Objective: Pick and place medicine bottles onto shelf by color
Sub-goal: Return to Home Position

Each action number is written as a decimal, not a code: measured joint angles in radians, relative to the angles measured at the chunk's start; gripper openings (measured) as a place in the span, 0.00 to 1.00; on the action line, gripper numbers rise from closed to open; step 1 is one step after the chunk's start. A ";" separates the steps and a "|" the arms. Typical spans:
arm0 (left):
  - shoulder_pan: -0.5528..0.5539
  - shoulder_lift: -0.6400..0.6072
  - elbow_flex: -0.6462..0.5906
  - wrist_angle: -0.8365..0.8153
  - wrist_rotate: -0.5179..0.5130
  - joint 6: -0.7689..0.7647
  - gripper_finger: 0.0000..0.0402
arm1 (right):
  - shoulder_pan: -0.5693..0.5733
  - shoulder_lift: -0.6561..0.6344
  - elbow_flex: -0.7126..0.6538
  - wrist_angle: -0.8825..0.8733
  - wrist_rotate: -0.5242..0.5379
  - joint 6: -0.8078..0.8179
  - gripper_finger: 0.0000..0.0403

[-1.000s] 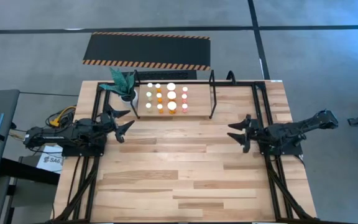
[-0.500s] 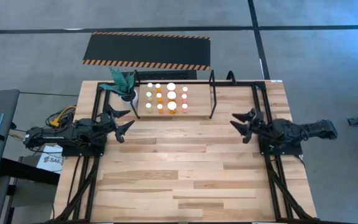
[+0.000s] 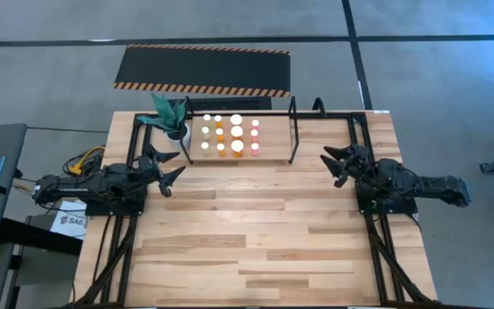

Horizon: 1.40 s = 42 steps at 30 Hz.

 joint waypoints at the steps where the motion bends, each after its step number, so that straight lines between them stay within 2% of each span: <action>1: 0.000 0.000 0.000 0.000 0.000 0.000 0.62 | 0.000 0.000 0.000 0.017 -0.031 -0.002 0.60; 10: 0.000 0.000 0.000 0.000 0.000 0.000 0.62 | -0.016 0.000 0.000 0.120 -0.248 -0.194 0.60; 14: 0.000 0.000 0.000 0.000 0.000 0.000 0.62 | -0.080 0.000 -0.002 0.143 -0.375 -0.302 0.60; 18: 0.000 0.000 0.000 0.000 0.000 0.000 0.62 | -0.162 0.000 -0.003 0.111 -0.452 -0.328 0.60; 30: 0.000 0.000 0.000 0.000 0.000 0.000 0.62 | -0.343 0.000 -0.004 0.042 -0.459 -0.314 0.60; 42: 0.000 0.000 0.000 0.000 0.000 0.000 0.62 | -0.373 0.000 -0.005 0.033 -0.459 -0.314 0.60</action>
